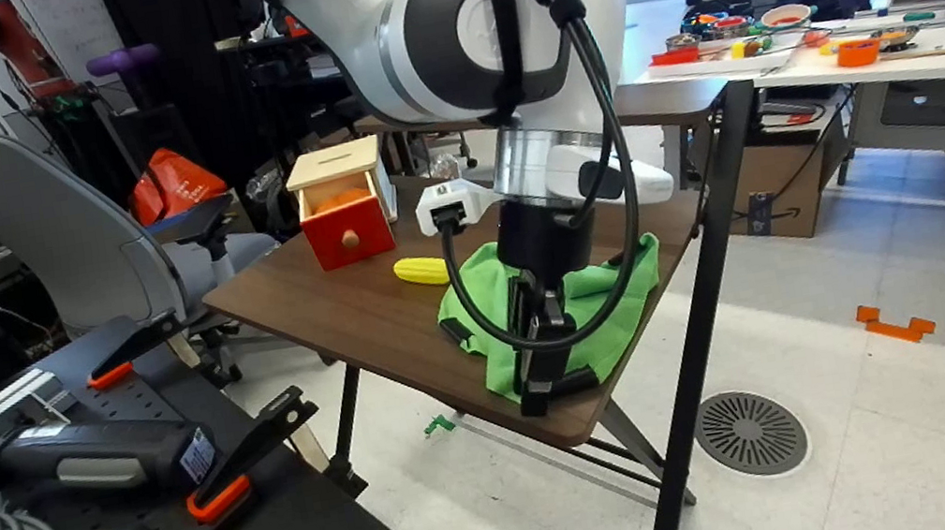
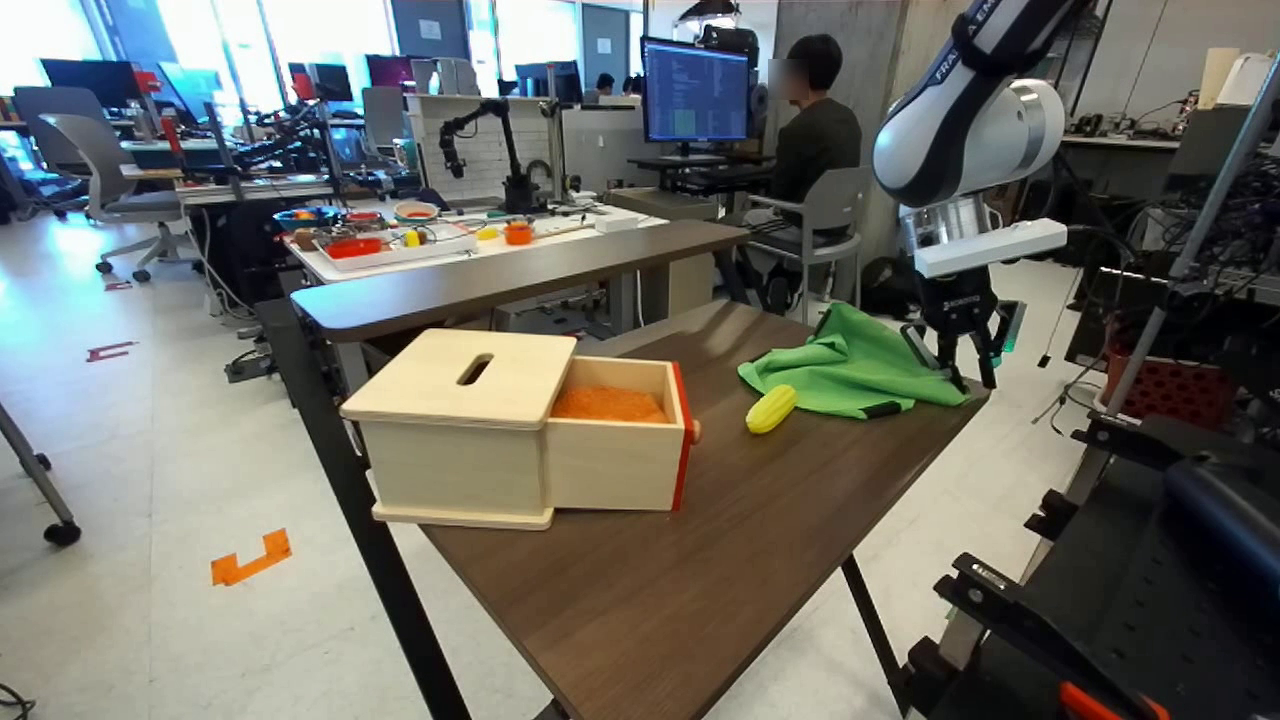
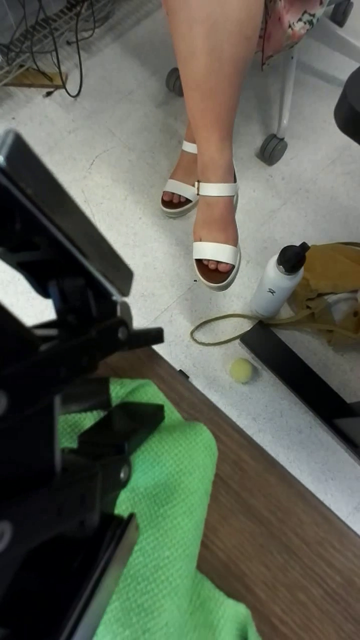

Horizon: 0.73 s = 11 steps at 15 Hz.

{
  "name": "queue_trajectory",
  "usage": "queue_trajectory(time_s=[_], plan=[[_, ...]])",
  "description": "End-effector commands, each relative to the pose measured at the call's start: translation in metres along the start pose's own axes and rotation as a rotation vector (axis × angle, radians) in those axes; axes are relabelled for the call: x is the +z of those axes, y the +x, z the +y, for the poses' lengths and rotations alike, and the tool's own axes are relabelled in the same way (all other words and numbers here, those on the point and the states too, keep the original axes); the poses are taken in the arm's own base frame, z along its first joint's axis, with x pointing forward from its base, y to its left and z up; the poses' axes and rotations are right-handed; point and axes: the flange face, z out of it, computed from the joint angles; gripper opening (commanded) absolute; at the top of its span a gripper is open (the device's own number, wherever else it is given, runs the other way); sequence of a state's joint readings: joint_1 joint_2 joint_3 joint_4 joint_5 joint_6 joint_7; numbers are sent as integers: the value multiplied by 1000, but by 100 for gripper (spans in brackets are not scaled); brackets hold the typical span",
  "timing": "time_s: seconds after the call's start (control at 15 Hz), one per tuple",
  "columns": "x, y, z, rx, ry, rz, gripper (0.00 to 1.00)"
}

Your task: Unfold the green cloth

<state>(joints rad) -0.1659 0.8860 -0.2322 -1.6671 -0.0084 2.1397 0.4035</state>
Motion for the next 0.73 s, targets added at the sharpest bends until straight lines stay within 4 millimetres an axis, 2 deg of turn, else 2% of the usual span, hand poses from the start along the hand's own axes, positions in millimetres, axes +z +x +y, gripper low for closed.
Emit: queue_trajectory(time_s=[0.0,0.27,0.4,0.47,0.53,0.6,0.67], plan=[[-38,-20,2,10,30,43,70],[-106,-59,15,-23,117,92,99],[-133,-90,15,-69,134,113,100],[-140,-104,12,-94,131,117,100],[-128,-66,9,-47,115,112,100],[-138,-77,9,-54,124,119,100],[-141,-79,9,-55,126,123,100]])
